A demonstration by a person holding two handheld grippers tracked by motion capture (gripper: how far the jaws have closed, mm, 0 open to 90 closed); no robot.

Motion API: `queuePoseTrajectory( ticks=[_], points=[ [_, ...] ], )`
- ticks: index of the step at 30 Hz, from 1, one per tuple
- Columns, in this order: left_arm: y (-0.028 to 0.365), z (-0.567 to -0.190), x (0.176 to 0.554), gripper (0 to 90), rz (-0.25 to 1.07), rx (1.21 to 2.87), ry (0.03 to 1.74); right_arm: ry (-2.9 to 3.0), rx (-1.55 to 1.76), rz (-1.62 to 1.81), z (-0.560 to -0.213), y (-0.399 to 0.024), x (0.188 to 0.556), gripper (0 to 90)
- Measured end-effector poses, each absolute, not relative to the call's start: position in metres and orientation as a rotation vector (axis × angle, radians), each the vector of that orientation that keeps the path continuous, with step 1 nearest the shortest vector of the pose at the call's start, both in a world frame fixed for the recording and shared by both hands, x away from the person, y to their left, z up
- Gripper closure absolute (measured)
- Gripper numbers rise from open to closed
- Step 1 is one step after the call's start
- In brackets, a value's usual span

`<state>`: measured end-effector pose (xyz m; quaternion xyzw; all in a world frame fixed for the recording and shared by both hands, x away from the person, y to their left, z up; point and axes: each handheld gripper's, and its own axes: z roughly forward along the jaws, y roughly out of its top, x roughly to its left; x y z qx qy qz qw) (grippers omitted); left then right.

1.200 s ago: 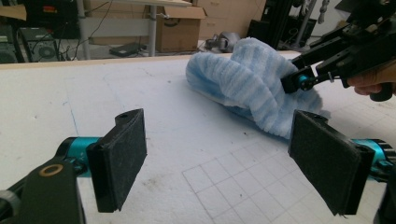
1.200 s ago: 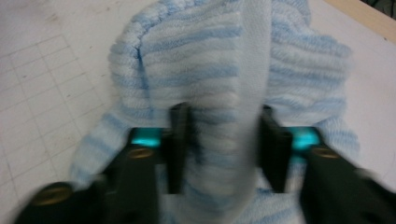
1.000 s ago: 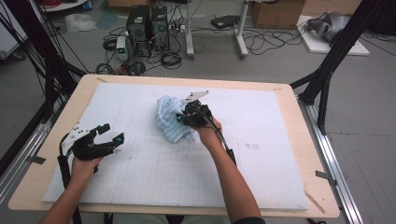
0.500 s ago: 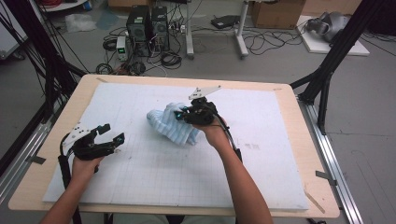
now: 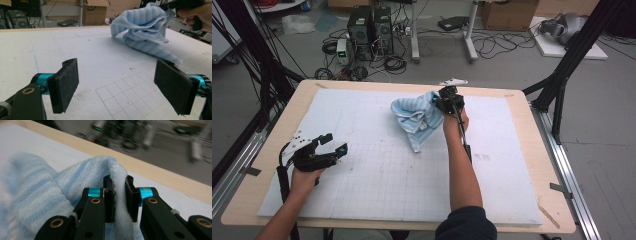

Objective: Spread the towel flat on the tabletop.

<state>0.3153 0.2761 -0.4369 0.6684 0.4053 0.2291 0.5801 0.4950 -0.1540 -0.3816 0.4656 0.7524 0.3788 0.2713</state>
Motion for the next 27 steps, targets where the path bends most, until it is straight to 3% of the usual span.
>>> queuePoseTrajectory(
  ticks=[1,4,9,19,24,27],
  points=[
    [0.276,-0.437,0.315,20.3,0.535,1.562,0.946,2.026,1.254,1.02,-0.382,-0.154,0.495,78.2],
    [0.275,-0.437,0.315,20.4,0.529,1.566,0.946,1.963,1.425,0.982,-0.398,-0.172,0.5,61.0],
    [0.275,-0.438,0.316,20.4,0.527,1.564,0.95,1.909,1.412,1.071,-0.391,-0.177,0.485,49.7],
    [0.277,-0.437,0.315,20.5,0.537,1.558,0.949,2.042,1.15,1.292,-0.377,-0.153,0.436,44.4],
    [0.275,-0.436,0.316,20.5,0.535,1.561,0.945,2.245,1.044,1.225,-0.403,-0.107,0.435,35.1],
    [0.275,-0.436,0.316,20.5,0.536,1.561,0.949,2.321,1.039,1.086,-0.424,-0.083,0.441,39.0]
  ],
)
